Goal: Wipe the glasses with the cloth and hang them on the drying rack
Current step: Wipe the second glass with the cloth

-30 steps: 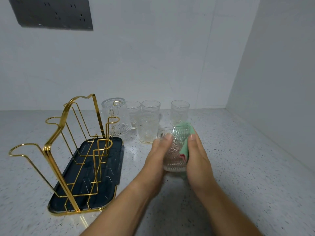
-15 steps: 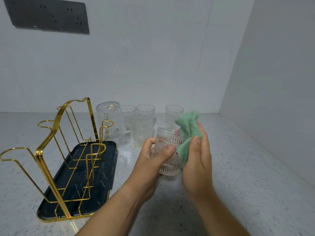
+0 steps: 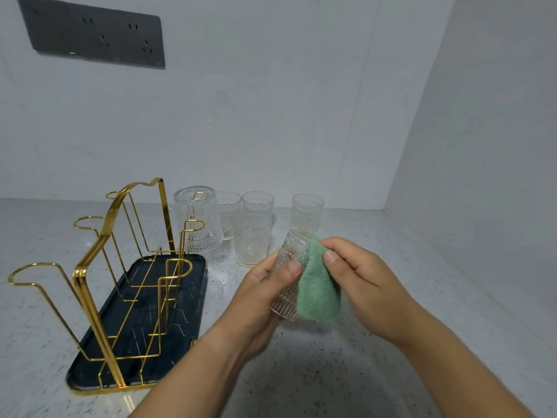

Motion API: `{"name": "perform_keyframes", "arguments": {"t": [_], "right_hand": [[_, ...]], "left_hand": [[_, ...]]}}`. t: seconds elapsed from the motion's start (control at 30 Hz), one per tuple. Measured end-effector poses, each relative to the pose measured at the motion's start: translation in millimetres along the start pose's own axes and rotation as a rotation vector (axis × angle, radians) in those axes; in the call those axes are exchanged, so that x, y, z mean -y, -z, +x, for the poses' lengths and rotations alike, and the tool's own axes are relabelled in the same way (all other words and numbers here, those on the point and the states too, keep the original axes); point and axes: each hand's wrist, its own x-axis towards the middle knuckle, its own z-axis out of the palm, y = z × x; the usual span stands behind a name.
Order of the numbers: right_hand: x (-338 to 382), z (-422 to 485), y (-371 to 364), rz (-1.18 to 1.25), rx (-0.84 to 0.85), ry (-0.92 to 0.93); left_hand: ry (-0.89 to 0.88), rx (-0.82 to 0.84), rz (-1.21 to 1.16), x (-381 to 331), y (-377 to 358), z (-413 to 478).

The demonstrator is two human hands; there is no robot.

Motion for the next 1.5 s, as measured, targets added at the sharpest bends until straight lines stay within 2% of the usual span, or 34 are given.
{"name": "perform_keyframes", "arguments": {"t": [0.23, 0.3, 0.4, 0.5, 0.57, 0.77, 0.9, 1.03, 1.13, 1.27, 1.37, 1.43, 1.5], "right_hand": [[16.3, 5.2, 25.6, 0.072, 0.363, -0.138], [21.0, 6.5, 32.8, 0.075, 0.418, -0.176], [25.3, 6.3, 40.9, -0.006, 0.361, -0.135], [25.6, -1.2, 44.6, -0.26, 0.131, 0.023], [32.0, -12.7, 41.9, -0.247, 0.118, 0.026], [37.7, -21.5, 33.8, -0.278, 0.432, -0.172], [54.1, -8.9, 40.3, -0.237, 0.7, -0.189], [60.3, -2.4, 42.1, -0.36, 0.861, -0.196], [56.2, -5.2, 38.7, -0.427, 0.853, -0.152], [48.6, -3.3, 43.0, -0.246, 0.821, -0.262], [42.0, -3.4, 44.1, -0.086, 0.792, -0.355], [44.7, -3.6, 43.1, -0.126, 0.81, -0.341], [45.2, -2.9, 40.5, -0.287, 0.83, -0.248]], "left_hand": [[0.05, 0.052, -0.002, 1.0, -1.4, -2.4], [0.065, 0.051, -0.016, 1.8, -2.5, -2.4], [0.049, 0.033, -0.02, 0.0, -4.7, -2.7], [0.029, 0.039, -0.023, -0.3, -3.8, -3.0], [0.023, 0.041, -0.019, -0.8, -3.1, -4.4], [0.022, 0.103, 0.093, 3.8, -4.8, -9.6], [0.054, 0.109, 0.114, 7.7, -4.2, -11.3], [0.054, 0.128, 0.152, 7.7, -2.5, -11.2], [0.014, 0.098, 0.203, 7.2, -2.5, -12.1], [-0.096, 0.038, 0.39, 8.8, -4.1, -12.8], [-0.145, 0.021, 0.434, 7.6, -2.9, -13.8], [-0.14, 0.026, 0.426, 7.6, -2.5, -12.9], [-0.077, 0.052, 0.336, 7.0, -3.5, -12.6]]}}
